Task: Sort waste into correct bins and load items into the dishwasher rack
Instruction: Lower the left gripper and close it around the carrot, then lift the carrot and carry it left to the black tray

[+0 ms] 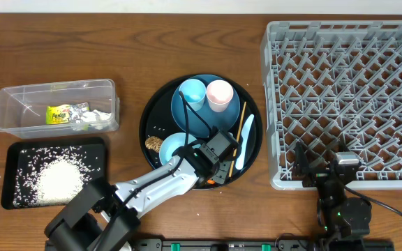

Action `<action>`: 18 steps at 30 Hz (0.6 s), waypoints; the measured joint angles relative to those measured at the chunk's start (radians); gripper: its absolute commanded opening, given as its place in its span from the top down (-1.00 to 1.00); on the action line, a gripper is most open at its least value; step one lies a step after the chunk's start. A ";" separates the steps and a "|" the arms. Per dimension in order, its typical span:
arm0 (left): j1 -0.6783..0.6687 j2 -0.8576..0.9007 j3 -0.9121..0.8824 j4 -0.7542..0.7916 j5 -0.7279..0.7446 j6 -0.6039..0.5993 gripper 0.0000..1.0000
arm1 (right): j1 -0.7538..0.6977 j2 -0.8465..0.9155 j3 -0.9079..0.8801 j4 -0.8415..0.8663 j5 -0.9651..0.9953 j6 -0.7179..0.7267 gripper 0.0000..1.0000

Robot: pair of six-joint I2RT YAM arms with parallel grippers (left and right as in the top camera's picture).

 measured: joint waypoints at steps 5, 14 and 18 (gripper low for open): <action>0.000 0.000 0.000 0.000 0.000 -0.001 0.11 | 0.000 0.000 0.000 0.000 0.000 0.000 -0.99; 0.000 0.000 -0.004 -0.001 0.000 -0.001 0.11 | 0.000 0.000 0.000 0.000 0.000 0.000 -0.99; 0.000 0.000 -0.004 -0.001 0.000 -0.001 0.10 | 0.000 0.000 0.000 0.000 0.000 0.000 -0.99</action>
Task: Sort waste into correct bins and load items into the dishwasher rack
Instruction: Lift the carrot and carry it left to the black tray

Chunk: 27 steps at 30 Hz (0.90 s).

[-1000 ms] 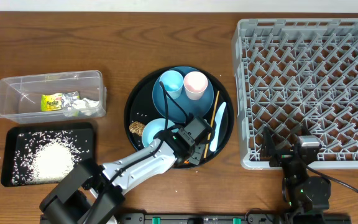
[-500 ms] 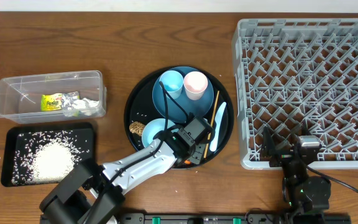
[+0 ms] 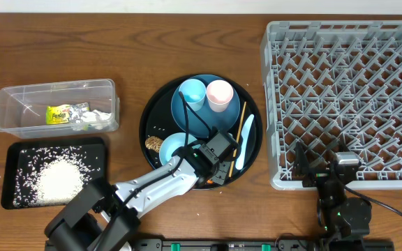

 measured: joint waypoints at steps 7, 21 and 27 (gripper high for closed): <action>-0.005 0.040 0.005 0.026 -0.012 -0.004 0.32 | 0.000 0.000 0.000 0.000 0.000 0.000 -0.98; -0.006 0.035 0.024 -0.032 -0.022 -0.006 0.58 | 0.000 0.000 0.000 0.000 0.000 0.000 -0.99; -0.006 -0.024 0.024 -0.040 -0.017 -0.006 0.59 | 0.000 0.000 0.000 0.000 0.000 0.000 -0.98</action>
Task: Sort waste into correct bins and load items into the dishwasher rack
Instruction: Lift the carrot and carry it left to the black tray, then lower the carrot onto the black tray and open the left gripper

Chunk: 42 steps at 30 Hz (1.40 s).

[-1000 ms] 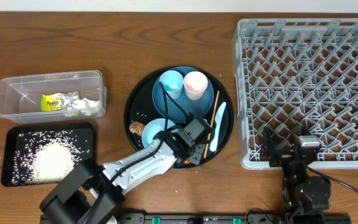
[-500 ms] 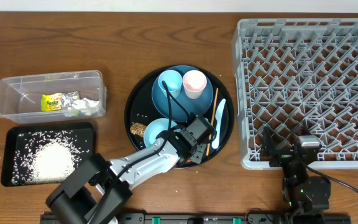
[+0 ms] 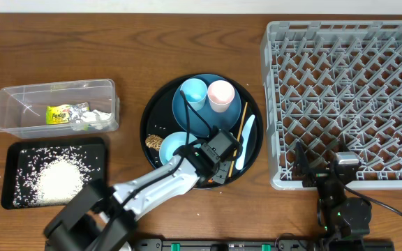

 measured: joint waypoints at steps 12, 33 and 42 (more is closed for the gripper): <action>0.000 -0.172 0.000 -0.006 0.003 0.000 0.77 | 0.000 0.000 0.000 0.000 0.000 0.000 -0.98; 0.762 -0.717 0.016 -0.349 -0.058 -0.028 0.81 | 0.000 0.000 0.000 0.000 0.000 0.000 -0.99; 1.297 -0.800 0.017 -0.453 -0.062 -0.141 0.81 | 0.000 0.000 0.000 0.000 0.000 0.000 -0.98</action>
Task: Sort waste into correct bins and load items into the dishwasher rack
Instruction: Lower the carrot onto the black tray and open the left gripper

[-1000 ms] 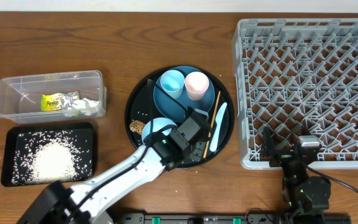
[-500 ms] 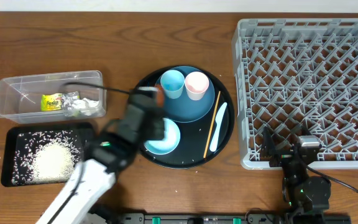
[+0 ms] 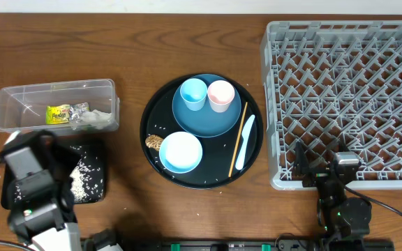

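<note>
A round black tray (image 3: 152, 111) in the middle holds a blue plate (image 3: 208, 120) with a blue cup (image 3: 192, 93) and a pink cup (image 3: 220, 94) on it. In front of the plate are a white bowl (image 3: 181, 151) and a brown food scrap (image 3: 153, 142). To the right lie a wooden chopstick (image 3: 237, 139) and a pale spoon (image 3: 245, 143). The grey dishwasher rack (image 3: 347, 90) stands at the right. My left arm (image 3: 32, 178) sits at the front left over the rice tray, its fingers not discernible. My right gripper (image 3: 306, 166) rests by the rack's front left corner.
A clear plastic bin (image 3: 19, 97) at the left holds wrappers (image 3: 65, 111). In front of it a black rectangular tray (image 3: 89, 178) with scattered rice is partly covered by my left arm. Bare wooden table lies along the back edge.
My left arm, which reached over the round tray between bowl and chopstick, now sits at the front left over the rice tray. The bowl shows fully. Nothing on the round tray has visibly changed place.
At all three earlier moments my left gripper stayed at the front of the round tray, between the bowl and the chopstick, hardly shifting. Now it is back at the left with the tray's items where they were. The right arm has not moved.
</note>
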Action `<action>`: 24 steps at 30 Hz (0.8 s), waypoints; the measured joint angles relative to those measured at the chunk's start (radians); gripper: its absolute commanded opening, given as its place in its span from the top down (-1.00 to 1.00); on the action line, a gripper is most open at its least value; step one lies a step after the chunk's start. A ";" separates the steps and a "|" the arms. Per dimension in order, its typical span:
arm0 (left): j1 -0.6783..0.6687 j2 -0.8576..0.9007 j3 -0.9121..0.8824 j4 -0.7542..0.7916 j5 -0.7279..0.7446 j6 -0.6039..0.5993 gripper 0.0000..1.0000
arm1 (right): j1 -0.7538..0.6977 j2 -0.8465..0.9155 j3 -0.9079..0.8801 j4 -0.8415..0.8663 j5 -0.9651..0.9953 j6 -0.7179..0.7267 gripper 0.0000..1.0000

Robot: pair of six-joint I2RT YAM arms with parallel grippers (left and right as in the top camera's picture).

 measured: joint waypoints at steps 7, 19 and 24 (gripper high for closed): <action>0.200 0.099 0.000 -0.014 0.000 -0.057 0.80 | 0.000 0.000 0.000 0.000 0.000 0.000 -0.99; 0.352 0.402 -0.005 0.037 0.001 -0.092 0.80 | 0.000 0.000 0.000 0.000 0.000 0.000 -0.98; 0.387 0.467 -0.005 0.074 0.001 -0.092 0.79 | 0.000 0.000 0.000 0.000 0.000 0.000 -0.98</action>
